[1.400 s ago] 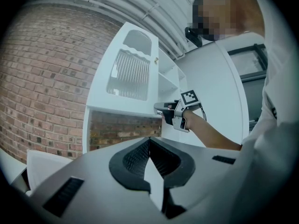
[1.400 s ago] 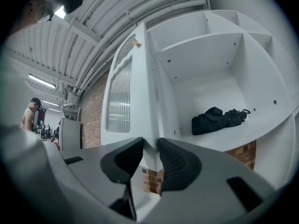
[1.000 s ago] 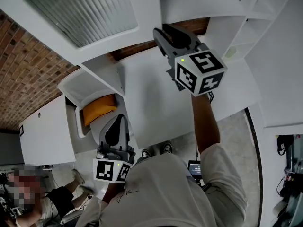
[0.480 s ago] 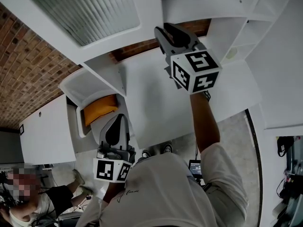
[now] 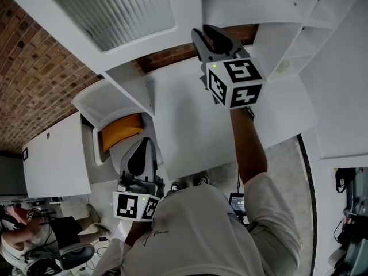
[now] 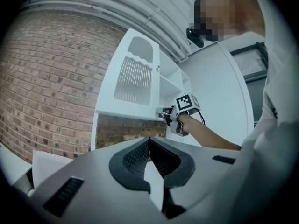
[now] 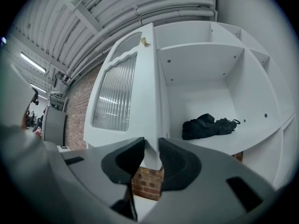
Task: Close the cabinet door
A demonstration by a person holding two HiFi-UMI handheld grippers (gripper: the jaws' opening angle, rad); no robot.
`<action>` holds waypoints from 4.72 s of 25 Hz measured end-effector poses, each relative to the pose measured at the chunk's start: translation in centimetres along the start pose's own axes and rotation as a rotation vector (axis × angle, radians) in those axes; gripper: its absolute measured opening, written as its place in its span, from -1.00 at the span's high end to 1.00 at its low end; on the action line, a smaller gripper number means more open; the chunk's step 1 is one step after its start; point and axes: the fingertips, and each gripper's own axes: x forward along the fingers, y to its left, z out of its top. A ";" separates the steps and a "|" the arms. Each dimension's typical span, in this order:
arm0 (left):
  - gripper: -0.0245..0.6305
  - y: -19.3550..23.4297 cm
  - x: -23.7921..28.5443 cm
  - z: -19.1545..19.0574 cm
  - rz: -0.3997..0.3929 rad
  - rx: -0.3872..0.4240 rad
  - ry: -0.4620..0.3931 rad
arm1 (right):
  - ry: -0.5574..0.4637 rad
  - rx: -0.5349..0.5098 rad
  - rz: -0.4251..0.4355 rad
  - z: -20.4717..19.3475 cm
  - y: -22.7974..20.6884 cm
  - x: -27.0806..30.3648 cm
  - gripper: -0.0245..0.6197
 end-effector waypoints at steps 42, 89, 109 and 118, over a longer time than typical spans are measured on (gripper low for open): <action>0.87 1.3 -1.3 -0.1 0.027 -0.022 -0.007 | -0.027 -0.037 -0.125 0.0 -0.6 1.2 0.65; 0.87 1.4 -6.3 -0.6 -0.059 -0.039 -0.014 | 0.206 0.011 -0.052 -8.1 9.5 -9.9 0.85; 0.87 4.6 -9.9 -3.0 -0.027 -0.057 0.029 | 0.356 0.071 0.035 -13.1 18.0 -18.4 0.85; 0.87 5.1 -11.9 -5.2 -0.024 -0.082 0.075 | 0.421 0.168 0.008 -15.5 20.1 -24.0 0.85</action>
